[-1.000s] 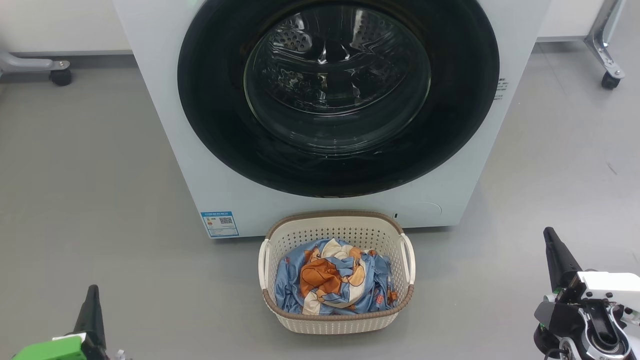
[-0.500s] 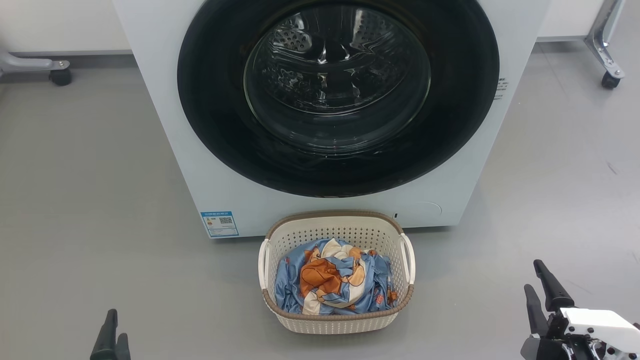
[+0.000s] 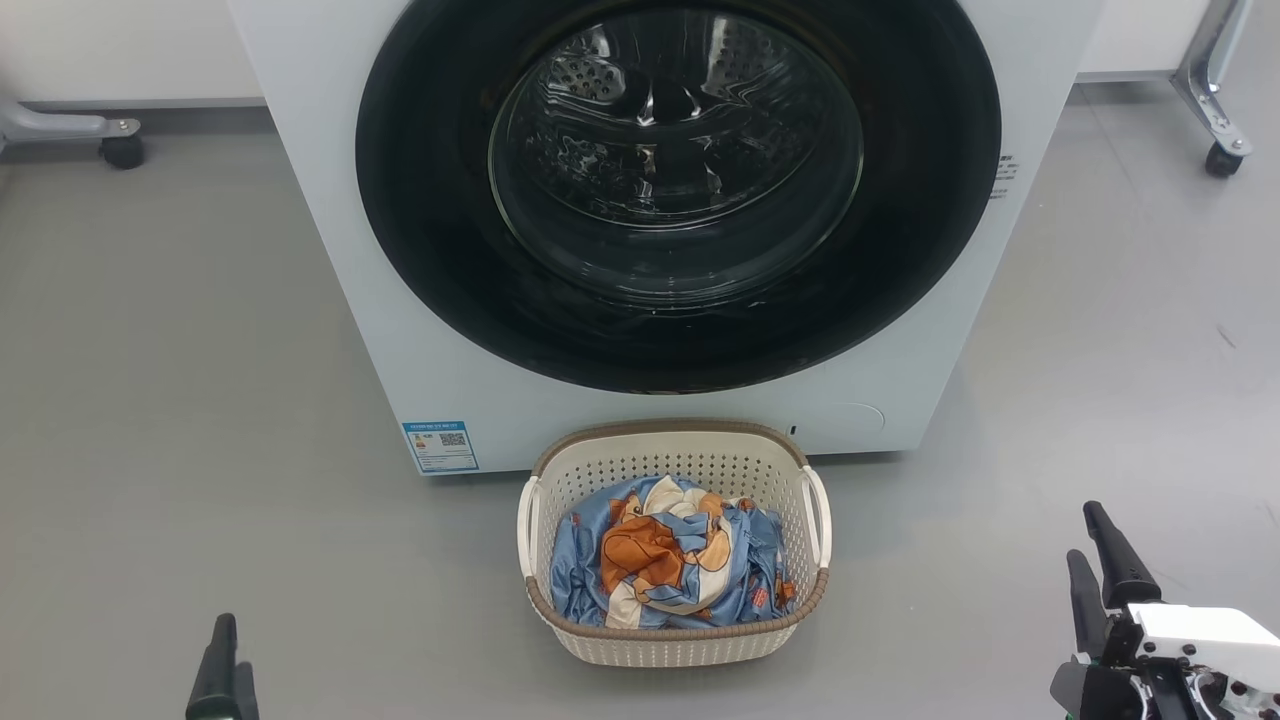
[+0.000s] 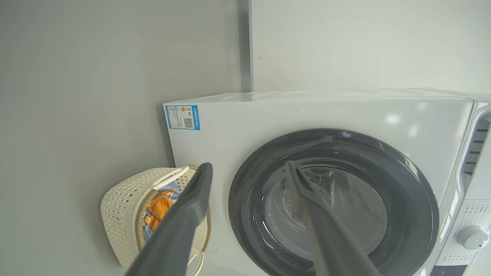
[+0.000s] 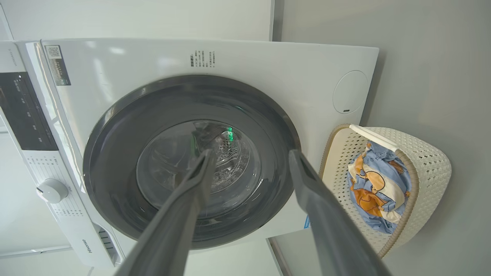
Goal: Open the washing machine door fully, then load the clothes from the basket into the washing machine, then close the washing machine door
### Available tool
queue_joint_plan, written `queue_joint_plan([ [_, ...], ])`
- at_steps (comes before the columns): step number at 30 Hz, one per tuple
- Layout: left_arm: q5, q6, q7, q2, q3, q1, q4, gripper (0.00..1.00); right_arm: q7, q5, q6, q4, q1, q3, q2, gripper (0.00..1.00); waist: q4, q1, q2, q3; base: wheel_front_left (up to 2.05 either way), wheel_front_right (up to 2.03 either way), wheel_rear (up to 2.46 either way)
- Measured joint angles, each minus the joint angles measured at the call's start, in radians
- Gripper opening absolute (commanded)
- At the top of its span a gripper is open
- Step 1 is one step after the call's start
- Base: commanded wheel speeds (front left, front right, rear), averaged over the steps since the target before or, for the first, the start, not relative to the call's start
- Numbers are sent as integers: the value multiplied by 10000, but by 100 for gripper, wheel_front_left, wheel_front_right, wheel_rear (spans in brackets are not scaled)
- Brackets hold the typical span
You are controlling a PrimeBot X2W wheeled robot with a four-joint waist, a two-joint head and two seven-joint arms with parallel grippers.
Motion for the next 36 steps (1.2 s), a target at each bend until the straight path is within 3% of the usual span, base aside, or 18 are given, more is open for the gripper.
queue_joint_plan([
  [11, 1011, -4, -240, -59, 244, -11, -105, 100, -355, -1047, 29, -360, 77, 79, -299, 100, 23, 0, 0, 11, 0, 0, 0],
  [36, 6213, -13, -694, -284, 518, -103, -387, 100, -999, -4984, 102, -947, 117, -188, -658, 100, 55, 0, 0, 10, 0, 0, 0],
])
